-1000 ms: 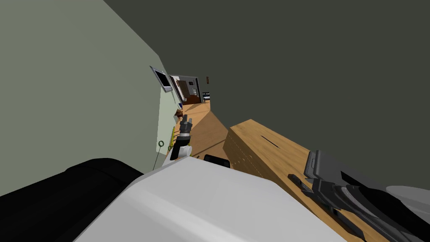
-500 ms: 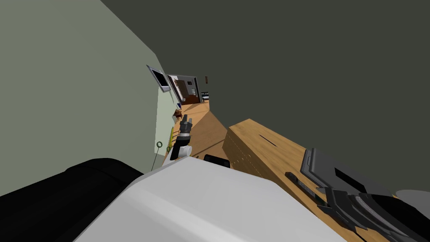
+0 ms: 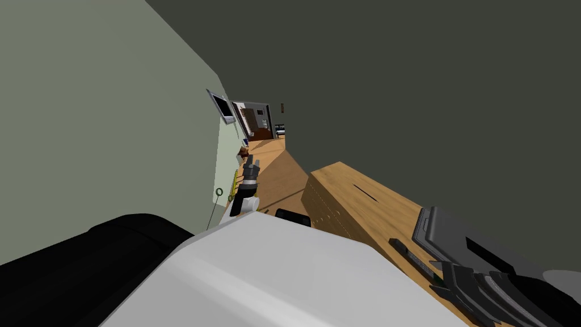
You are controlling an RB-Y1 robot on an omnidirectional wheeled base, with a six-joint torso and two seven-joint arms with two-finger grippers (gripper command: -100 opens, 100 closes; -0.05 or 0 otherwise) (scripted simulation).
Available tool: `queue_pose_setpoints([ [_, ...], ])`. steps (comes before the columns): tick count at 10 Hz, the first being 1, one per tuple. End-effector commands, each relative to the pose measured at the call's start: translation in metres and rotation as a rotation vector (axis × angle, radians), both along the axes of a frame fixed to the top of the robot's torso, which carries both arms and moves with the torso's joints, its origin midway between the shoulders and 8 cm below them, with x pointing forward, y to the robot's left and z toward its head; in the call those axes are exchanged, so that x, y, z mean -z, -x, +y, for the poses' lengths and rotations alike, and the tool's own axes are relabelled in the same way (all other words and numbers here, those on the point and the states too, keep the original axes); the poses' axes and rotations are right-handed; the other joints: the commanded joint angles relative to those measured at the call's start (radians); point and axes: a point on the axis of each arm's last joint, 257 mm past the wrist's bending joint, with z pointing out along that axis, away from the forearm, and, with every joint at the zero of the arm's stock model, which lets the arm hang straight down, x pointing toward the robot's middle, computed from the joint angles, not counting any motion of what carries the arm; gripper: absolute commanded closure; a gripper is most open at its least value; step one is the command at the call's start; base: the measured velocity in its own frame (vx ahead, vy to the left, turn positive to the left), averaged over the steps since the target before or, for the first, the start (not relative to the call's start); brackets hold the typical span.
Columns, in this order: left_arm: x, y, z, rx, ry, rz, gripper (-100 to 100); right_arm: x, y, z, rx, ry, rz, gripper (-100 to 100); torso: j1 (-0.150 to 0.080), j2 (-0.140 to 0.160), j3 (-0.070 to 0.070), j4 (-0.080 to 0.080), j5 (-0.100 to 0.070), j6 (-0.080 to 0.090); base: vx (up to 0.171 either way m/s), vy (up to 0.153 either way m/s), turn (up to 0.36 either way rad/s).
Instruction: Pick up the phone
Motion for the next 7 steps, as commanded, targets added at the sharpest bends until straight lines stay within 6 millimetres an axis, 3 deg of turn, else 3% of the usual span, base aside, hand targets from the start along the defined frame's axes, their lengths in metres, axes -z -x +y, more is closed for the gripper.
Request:
queue_pose_setpoints([
  [1, 0.000, 0.000, 0.000, 0.000, 0.000, 0.000, 0, 0.004, 0.005, 0.000, 0.009, 0.002, 0.000, -100, 0.000, 0.000, 0.000, 0.000, 0.000, 0.000, -0.002, -0.029, 0.039],
  [4, 0.000, 0.000, 0.000, 0.000, 0.000, 0.000, 0, 0.013, 0.022, 0.005, 0.039, 0.003, 0.001, -100, 0.001, 0.000, 0.000, 0.000, 0.000, 0.000, -0.003, -0.019, 0.083],
  [5, 0.000, 0.000, 0.000, 0.000, 0.000, 0.000, 0, 0.012, 0.018, 0.005, 0.032, 0.001, 0.002, -100, 0.001, 0.000, 0.000, 0.000, 0.000, 0.000, -0.002, -0.011, 0.028],
  [6, 0.000, 0.000, 0.000, 0.000, 0.000, 0.000, 0, 0.012, 0.018, 0.004, 0.033, 0.003, 0.001, 100, 0.002, 0.000, 0.000, 0.000, 0.000, 0.000, 0.000, 0.000, 0.000],
  [7, 0.000, 0.000, 0.000, 0.000, 0.000, 0.000, 0, 0.012, 0.018, 0.004, 0.033, 0.003, 0.001, 100, 0.002, 0.000, 0.000, 0.000, 0.001, 0.000, 0.000, 0.000, 0.000],
])
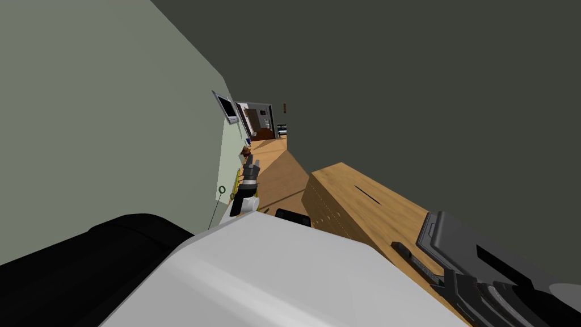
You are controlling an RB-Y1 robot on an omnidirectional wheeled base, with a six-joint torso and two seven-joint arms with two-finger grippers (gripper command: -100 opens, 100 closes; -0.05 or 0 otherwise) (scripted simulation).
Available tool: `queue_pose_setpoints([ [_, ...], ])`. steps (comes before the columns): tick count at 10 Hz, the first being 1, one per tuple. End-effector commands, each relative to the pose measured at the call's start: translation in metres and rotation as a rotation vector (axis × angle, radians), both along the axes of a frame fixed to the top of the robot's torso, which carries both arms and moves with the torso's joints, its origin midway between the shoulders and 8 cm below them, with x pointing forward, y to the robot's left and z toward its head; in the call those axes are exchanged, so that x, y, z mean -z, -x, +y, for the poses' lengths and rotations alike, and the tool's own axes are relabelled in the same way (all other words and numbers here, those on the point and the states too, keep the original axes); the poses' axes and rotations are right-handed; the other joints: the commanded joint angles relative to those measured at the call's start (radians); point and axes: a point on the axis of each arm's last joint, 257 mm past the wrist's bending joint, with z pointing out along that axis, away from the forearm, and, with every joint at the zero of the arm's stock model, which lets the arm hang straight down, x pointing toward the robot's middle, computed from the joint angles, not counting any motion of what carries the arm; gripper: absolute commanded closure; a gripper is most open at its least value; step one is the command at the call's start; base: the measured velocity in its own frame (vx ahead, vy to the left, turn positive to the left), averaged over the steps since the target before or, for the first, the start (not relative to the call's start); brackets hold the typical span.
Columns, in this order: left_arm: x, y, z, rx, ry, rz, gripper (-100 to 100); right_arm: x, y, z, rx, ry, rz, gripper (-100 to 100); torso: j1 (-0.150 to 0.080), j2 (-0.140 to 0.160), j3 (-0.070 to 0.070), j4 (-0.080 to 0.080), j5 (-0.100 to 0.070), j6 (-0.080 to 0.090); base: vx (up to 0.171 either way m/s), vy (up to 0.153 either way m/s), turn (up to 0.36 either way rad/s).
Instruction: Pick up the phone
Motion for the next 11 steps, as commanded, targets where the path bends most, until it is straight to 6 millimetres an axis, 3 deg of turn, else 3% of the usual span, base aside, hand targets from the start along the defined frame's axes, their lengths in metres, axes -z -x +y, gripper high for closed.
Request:
queue_pose_setpoints([
  [1, 0.000, 0.000, 0.000, 0.000, 0.000, 0.000, 0, 0.000, 0.000, 0.000, 0.000, 0.000, 0.000, 100, 0.000, 0.000, 0.000, 0.000, 0.000, 0.000, 0.000, 0.000, 0.000],
  [3, 0.000, 0.000, 0.000, 0.000, 0.000, 0.000, 0, 0.000, 0.000, 0.000, 0.000, 0.000, 0.000, 100, 0.000, 0.000, 0.000, 0.000, 0.000, 0.000, 0.000, 0.000, 0.000],
  [4, 0.000, 0.000, 0.000, 0.000, 0.000, 0.000, 0, 0.000, 0.000, 0.000, -0.001, 0.001, -0.001, 0, 0.000, 0.000, 0.000, 0.000, 0.000, 0.000, 0.000, 0.000, 0.000],
  [5, 0.000, 0.000, 0.000, 0.000, 0.000, 0.000, 0, -0.008, -0.013, -0.005, -0.026, 0.001, -0.002, 100, 0.000, 0.000, 0.000, 0.000, 0.000, 0.000, 0.007, 0.024, -0.217],
  [8, 0.000, 0.000, 0.000, 0.000, 0.000, 0.000, 0, -0.021, -0.035, -0.010, -0.062, 0.001, -0.003, 100, 0.003, 0.000, 0.000, 0.000, 0.001, 0.001, 0.004, 0.039, -0.139],
  [10, 0.000, 0.000, 0.000, 0.000, 0.000, 0.000, 0, -0.021, -0.035, -0.011, -0.064, 0.003, -0.004, 100, 0.004, 0.000, 0.000, 0.000, 0.002, 0.000, 0.000, 0.024, -0.056],
  [11, 0.000, 0.000, 0.000, 0.000, 0.000, 0.000, 0, -0.022, -0.036, -0.011, -0.065, 0.001, -0.003, 0, 0.002, 0.000, 0.000, 0.000, 0.001, 0.000, 0.000, 0.000, 0.000],
])
